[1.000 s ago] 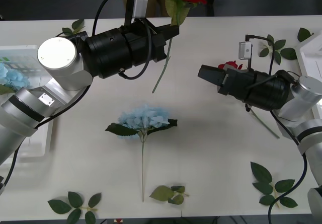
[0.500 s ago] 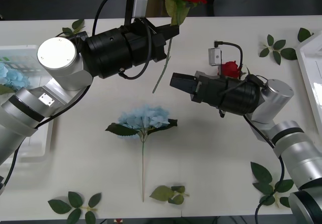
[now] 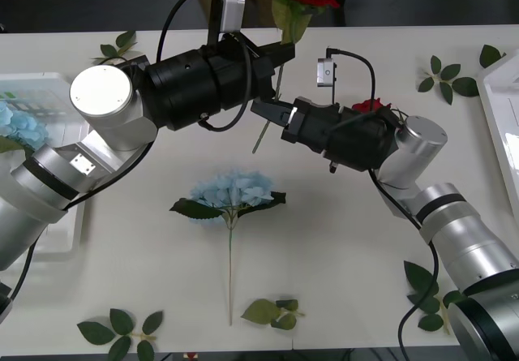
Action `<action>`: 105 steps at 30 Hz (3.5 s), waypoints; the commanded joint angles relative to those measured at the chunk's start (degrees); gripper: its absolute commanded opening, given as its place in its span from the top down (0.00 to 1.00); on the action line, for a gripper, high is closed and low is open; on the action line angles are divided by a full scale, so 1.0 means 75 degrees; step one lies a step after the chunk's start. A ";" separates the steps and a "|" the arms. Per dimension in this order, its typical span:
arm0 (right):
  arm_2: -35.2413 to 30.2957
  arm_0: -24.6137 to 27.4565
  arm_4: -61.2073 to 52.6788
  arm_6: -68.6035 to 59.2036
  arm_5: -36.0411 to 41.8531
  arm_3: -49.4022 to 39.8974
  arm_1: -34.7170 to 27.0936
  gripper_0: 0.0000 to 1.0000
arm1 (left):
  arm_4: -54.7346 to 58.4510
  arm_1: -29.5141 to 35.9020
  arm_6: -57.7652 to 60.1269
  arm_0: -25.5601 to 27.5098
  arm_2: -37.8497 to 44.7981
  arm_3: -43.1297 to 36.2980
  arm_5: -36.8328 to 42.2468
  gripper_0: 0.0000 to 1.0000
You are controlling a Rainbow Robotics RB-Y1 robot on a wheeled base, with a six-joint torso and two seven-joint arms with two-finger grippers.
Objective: Place the red flowers into the right box and the blue flowers into the left box. If a person shows an open palm, hand one flower to the person first, then continue sorting.
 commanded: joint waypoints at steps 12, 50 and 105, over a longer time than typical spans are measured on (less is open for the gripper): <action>0.0533 -0.0360 -0.0667 0.0123 -0.0428 -0.0084 0.0215 1.00 | 0.0122 -0.0137 0.0051 -0.0030 -0.0233 -0.0163 -0.0137 0.99; -0.4763 -0.1181 0.8673 -0.4501 0.3849 -0.0084 -0.4191 1.00 | -0.3499 0.3707 0.7698 -0.1179 0.0716 0.1115 0.7867 0.00; -0.3170 0.0437 1.1216 -0.5637 0.3533 -0.2814 -0.3922 0.10 | -1.2768 0.0718 1.8210 0.0661 -0.3667 -0.4182 0.9379 0.00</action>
